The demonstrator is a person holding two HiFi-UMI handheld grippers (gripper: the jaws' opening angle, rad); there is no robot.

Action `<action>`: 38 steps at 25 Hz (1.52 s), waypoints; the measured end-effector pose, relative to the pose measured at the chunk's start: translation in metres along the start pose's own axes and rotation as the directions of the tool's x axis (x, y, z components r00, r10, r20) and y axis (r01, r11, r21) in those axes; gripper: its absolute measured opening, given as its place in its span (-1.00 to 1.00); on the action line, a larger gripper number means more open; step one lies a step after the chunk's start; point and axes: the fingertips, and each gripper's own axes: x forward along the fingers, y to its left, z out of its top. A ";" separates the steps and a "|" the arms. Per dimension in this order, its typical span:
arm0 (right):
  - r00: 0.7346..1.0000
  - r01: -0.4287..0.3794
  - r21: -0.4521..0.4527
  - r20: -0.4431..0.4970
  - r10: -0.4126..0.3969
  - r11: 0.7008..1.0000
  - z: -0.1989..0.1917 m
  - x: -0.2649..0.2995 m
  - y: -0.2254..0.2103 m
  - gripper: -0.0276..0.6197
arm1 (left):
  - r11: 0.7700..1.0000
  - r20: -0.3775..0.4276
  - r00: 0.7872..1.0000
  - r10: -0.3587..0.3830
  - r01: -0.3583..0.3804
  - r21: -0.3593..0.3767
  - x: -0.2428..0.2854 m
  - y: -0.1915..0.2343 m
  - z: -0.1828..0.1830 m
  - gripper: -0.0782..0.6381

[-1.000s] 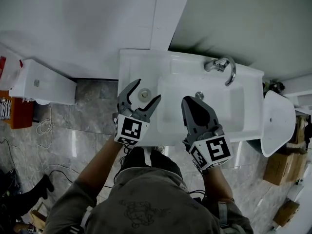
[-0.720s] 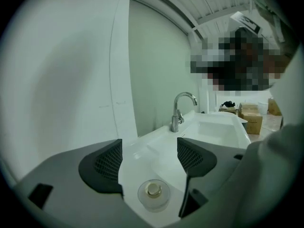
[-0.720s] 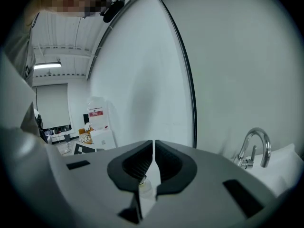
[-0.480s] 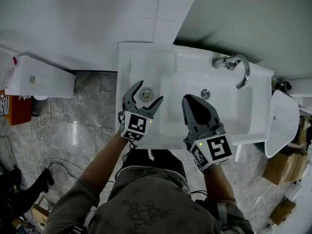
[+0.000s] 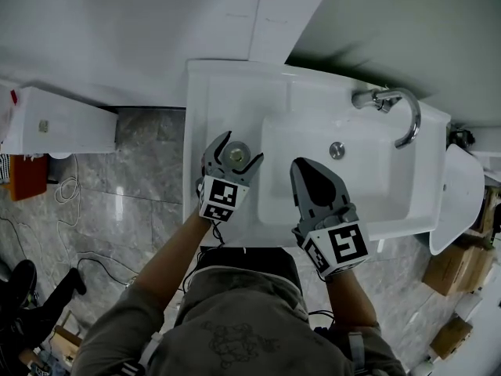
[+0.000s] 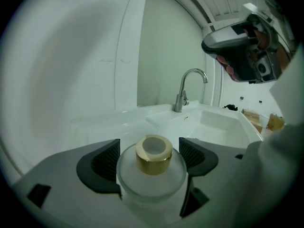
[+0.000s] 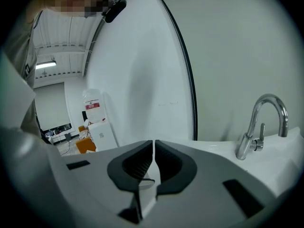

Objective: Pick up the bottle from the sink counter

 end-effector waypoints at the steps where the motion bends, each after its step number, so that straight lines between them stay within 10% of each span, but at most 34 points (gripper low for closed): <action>1: 1.000 0.003 -0.002 -0.003 -0.003 1.000 -0.003 0.002 0.000 -0.81 | 1.000 -0.006 1.000 -0.001 0.001 -0.007 0.003 0.000 -0.004 0.22; 22: 0.998 0.019 0.012 -0.055 -0.019 1.000 -0.040 0.018 -0.004 -0.81 | 0.997 -0.077 0.994 0.083 -0.083 0.010 0.014 0.007 -0.025 0.21; 38: 0.999 0.045 0.010 -0.017 -0.045 0.999 -0.022 0.003 -0.014 -0.81 | 0.998 -0.095 0.995 -0.005 0.011 0.059 -0.007 -0.001 -0.010 0.18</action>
